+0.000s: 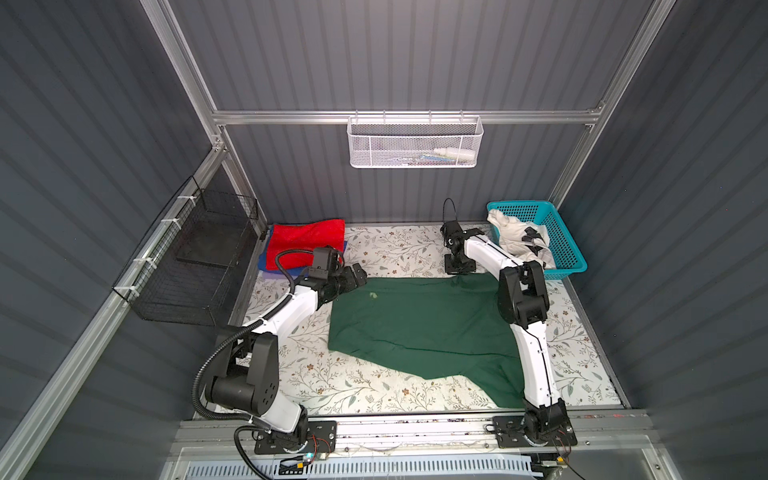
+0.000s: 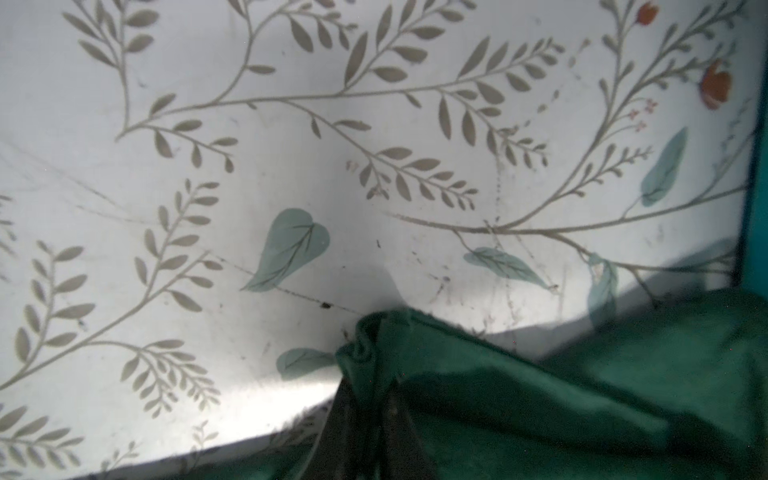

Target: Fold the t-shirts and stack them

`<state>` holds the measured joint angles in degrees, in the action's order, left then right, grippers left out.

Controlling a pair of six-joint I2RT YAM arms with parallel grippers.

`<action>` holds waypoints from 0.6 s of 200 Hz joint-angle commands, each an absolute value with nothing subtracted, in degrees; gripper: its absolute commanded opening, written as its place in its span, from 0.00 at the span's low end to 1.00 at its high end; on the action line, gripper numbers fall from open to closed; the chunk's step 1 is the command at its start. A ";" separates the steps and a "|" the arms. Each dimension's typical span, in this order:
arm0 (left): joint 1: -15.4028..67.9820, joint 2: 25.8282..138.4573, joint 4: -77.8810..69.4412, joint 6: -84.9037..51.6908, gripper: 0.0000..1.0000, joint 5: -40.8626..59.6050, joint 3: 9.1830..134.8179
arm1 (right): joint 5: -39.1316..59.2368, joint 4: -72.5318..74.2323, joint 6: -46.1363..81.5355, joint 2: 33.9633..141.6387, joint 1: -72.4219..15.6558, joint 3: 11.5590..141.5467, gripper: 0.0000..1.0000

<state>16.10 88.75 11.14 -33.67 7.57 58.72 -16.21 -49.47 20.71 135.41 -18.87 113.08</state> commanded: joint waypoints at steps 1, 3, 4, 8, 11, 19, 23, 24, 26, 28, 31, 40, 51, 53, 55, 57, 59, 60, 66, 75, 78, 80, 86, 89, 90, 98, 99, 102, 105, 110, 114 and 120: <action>16.17 87.94 12.68 -32.67 1.00 7.00 59.80 | -19.07 -49.73 21.36 128.25 -20.11 107.86 0.12; 16.17 87.90 12.73 -32.67 1.00 7.02 59.75 | -19.03 -49.54 21.49 127.60 -20.17 106.94 0.12; 16.17 87.90 12.74 -32.64 1.00 6.98 59.71 | -19.05 -49.47 21.64 127.43 -20.19 106.73 0.12; 16.17 87.76 12.67 -32.63 1.00 6.95 59.75 | -19.18 -49.15 22.14 126.02 -20.34 105.15 0.12; 16.17 87.79 12.70 -32.61 1.00 6.87 59.66 | -19.25 -48.92 22.60 125.01 -20.38 103.79 0.12; 16.17 87.72 12.61 -32.61 1.00 6.86 59.56 | -19.47 -48.25 23.90 122.49 -20.56 100.67 0.12; 16.17 87.72 12.49 -32.61 1.00 6.86 59.44 | -19.47 -47.94 24.74 121.27 -20.65 98.96 0.12; 16.17 87.72 12.44 -32.61 1.00 6.86 59.43 | -19.49 -47.83 24.89 120.97 -20.70 98.52 0.12; 16.17 87.71 12.43 -32.65 1.00 6.81 59.42 | -19.51 -47.71 25.14 120.35 -20.73 97.62 0.12; 16.17 87.78 12.47 -32.71 1.00 6.84 59.42 | -19.36 -47.50 25.49 119.71 -20.81 96.83 0.12; 16.17 87.80 12.37 -32.77 1.00 6.85 59.30 | -19.26 -47.09 26.05 118.97 -20.87 95.75 0.12; 16.17 87.93 12.06 -32.75 1.00 7.02 59.15 | -18.74 -45.90 27.04 115.91 -21.25 92.21 0.12; 16.17 88.53 11.73 -32.67 1.00 7.35 59.11 | -18.68 -45.51 28.66 113.27 -21.62 88.64 0.18; 16.17 88.64 11.72 -32.58 1.00 7.44 59.14 | -18.78 -45.44 28.96 112.87 -21.73 88.19 0.18; 16.17 88.74 11.65 -32.53 1.00 7.51 59.17 | -18.73 -45.50 29.21 112.53 -21.85 87.64 0.19; 16.17 88.87 11.68 -32.55 1.00 7.57 59.16 | -18.72 -45.52 29.47 112.05 -21.92 87.10 0.19; 16.17 89.01 11.69 -32.42 1.00 7.63 59.20 | -18.70 -45.53 29.76 111.62 -21.96 86.70 0.19; 16.17 89.07 11.69 -32.38 1.00 7.68 59.22 | -18.71 -45.53 29.86 111.40 -22.01 86.42 0.19; 16.17 89.40 11.69 -32.26 1.00 7.94 59.40 | -18.83 -45.53 30.66 110.29 -22.28 84.88 0.20; 16.17 89.78 11.68 -31.99 1.00 8.33 59.41 | -19.01 -45.52 31.77 108.55 -22.66 82.74 0.21; 16.17 89.90 11.58 -31.95 1.00 8.41 59.41 | -19.03 -45.53 32.23 107.95 -22.75 82.04 0.21; 16.17 89.97 11.57 -31.92 1.00 8.43 59.41 | -19.08 -45.53 32.56 107.56 -22.83 81.57 0.21; 16.17 90.16 11.38 -31.91 1.00 8.50 59.32 | -19.05 -45.48 33.49 106.48 -23.07 80.11 0.22; 16.17 90.22 11.33 -31.82 1.00 8.52 59.21 | -18.97 -45.44 34.01 106.00 -23.31 79.49 0.23; 16.17 90.24 11.29 -31.82 1.00 8.52 59.18 | -18.93 -45.49 34.15 105.87 -23.39 79.21 0.24; 16.17 90.37 11.17 -31.73 1.00 8.52 59.00 | -18.42 -45.40 35.34 104.72 -23.89 77.37 0.25; 16.17 90.36 11.17 -31.73 1.00 8.52 58.94 | -18.30 -45.33 35.51 104.57 -23.99 77.05 0.25; 16.17 90.43 11.07 -31.59 1.00 8.51 58.88 | -17.99 -45.28 35.90 104.13 -24.20 76.27 0.25; 16.15 90.48 11.07 -31.61 1.00 8.45 58.78 | -17.70 -45.18 36.32 103.77 -24.47 75.63 0.25; 16.17 90.57 10.99 -31.55 1.00 8.43 58.68 | -17.19 -45.16 37.05 103.14 -24.92 74.50 0.25; 16.13 90.66 10.99 -31.55 1.00 8.43 58.70 | -16.81 -45.38 37.71 102.74 -25.29 73.75 0.25; 16.17 90.78 10.98 -31.43 1.00 8.39 58.46 | -16.63 -45.87 38.83 102.13 -25.88 72.77 0.27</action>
<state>16.10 89.80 11.03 -33.01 7.62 58.72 -17.72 -44.77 33.12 104.66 -23.86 76.42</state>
